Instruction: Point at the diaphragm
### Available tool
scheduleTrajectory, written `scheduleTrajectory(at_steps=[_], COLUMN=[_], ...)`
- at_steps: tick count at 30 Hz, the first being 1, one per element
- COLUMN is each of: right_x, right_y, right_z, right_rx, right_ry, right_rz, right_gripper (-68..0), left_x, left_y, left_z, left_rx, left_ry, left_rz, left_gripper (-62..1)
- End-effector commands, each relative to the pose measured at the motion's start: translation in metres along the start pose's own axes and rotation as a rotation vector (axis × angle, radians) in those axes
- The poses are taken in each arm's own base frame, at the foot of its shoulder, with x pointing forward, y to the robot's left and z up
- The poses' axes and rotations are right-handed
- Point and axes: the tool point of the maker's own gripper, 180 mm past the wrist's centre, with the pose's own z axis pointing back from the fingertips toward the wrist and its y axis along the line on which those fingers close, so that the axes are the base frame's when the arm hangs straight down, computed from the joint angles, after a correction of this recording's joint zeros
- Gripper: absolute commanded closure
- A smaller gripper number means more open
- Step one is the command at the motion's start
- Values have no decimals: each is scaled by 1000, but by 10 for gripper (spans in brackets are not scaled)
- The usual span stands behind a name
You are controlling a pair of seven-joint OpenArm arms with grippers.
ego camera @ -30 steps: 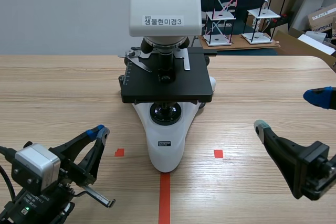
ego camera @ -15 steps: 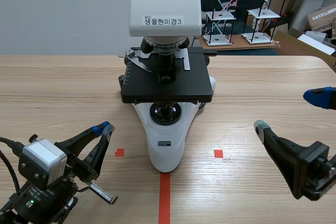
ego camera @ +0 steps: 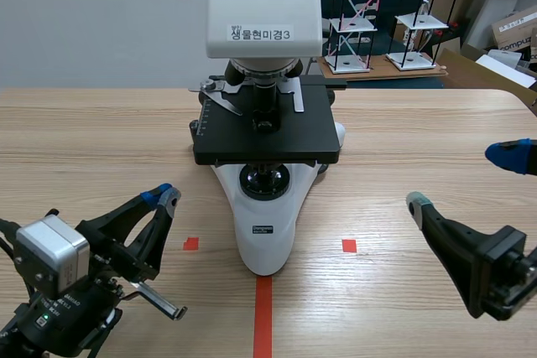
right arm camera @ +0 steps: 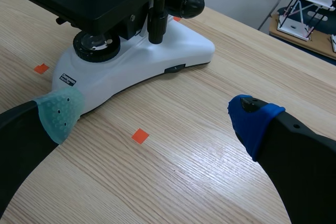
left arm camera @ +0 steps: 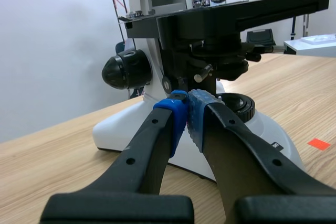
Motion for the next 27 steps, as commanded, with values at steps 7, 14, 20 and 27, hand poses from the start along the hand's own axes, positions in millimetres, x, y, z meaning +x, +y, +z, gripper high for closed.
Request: scheduleTrajectory(at_steps=[7,14,20,27], right_x=[8,8,8,8], right_y=[-4,-4,-4,-4], right_z=[-1,-1,-1,-1], right_rx=[-10,-10,-10,-10], right_ry=[-27,-27,-27,-27], right_rz=[7,7,7,7], right_gripper=[-604,-604,-604,-604], left_x=[9,9,9,9], left_y=[2,2,2,2], left_z=[-7,-7,-7,-7], left_rx=[5,5,5,5], left_ry=[-44,-43,-44,-44], left_rz=[-6,-6,-6,-6], left_gripper=[-17,-17,-16,-16])
